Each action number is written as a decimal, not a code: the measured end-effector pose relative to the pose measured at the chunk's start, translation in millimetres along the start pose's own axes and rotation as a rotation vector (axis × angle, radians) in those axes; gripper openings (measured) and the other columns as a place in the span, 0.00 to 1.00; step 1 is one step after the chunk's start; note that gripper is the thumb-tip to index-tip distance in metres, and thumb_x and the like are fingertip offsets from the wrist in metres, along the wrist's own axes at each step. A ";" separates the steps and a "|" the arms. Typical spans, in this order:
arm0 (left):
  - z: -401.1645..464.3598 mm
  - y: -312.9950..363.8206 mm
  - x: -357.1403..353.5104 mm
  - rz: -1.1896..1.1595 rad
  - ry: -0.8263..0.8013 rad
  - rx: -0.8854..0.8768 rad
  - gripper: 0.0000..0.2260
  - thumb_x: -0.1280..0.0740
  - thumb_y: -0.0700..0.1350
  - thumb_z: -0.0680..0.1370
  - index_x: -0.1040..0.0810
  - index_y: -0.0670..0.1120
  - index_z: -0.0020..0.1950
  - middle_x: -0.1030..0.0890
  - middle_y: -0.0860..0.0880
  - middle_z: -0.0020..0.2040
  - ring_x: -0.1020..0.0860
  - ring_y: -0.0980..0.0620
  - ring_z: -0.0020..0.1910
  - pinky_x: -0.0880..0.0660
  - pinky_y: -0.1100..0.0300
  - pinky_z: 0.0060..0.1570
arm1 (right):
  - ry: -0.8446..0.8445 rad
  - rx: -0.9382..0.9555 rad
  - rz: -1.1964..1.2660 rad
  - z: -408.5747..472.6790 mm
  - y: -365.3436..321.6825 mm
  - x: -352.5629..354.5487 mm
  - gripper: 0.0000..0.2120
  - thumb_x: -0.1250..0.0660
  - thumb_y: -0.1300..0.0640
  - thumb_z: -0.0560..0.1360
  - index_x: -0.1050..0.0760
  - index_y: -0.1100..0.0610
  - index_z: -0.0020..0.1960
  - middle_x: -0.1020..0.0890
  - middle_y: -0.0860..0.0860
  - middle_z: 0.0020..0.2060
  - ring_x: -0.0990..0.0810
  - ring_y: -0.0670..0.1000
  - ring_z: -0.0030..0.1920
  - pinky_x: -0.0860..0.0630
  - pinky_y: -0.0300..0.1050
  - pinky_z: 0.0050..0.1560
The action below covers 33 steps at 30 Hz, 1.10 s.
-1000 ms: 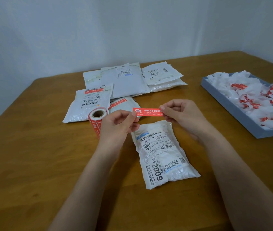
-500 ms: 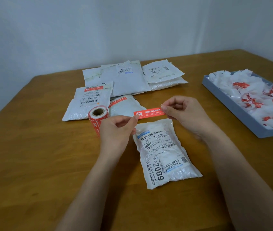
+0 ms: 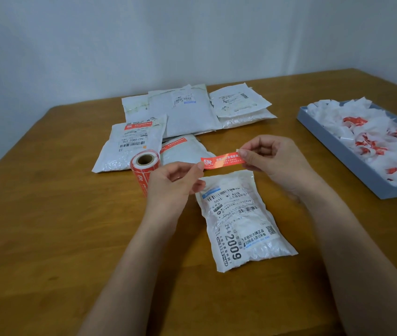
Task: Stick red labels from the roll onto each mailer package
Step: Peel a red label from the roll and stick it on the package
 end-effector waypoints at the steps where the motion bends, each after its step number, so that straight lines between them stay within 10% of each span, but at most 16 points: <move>1: -0.5 0.2 -0.4 -0.015 -0.003 0.005 0.05 0.27 0.45 0.74 0.18 0.44 0.42 0.15 0.48 0.39 0.16 0.49 0.38 0.19 0.51 0.51 | -0.002 -0.003 -0.002 -0.2 -0.3 -0.5 0.02 0.29 0.61 0.73 0.19 0.58 0.45 0.16 0.58 0.43 0.18 0.49 0.42 0.19 0.39 0.47; 33: 2.9 -4.5 -9.1 0.150 -0.010 -0.016 0.05 0.30 0.38 0.75 0.23 0.43 0.39 0.18 0.53 0.39 0.19 0.62 0.41 0.24 0.62 0.42 | 0.094 -0.096 0.020 -9.2 12.2 -8.9 0.04 0.27 0.59 0.72 0.19 0.59 0.45 0.16 0.60 0.43 0.17 0.55 0.45 0.18 0.45 0.48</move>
Point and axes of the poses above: each hand's wrist, its own z-axis towards the middle knuckle, its own x-axis out of the back of the hand, y = z × x, the point moved 1 cm from there along z, towards the middle knuckle
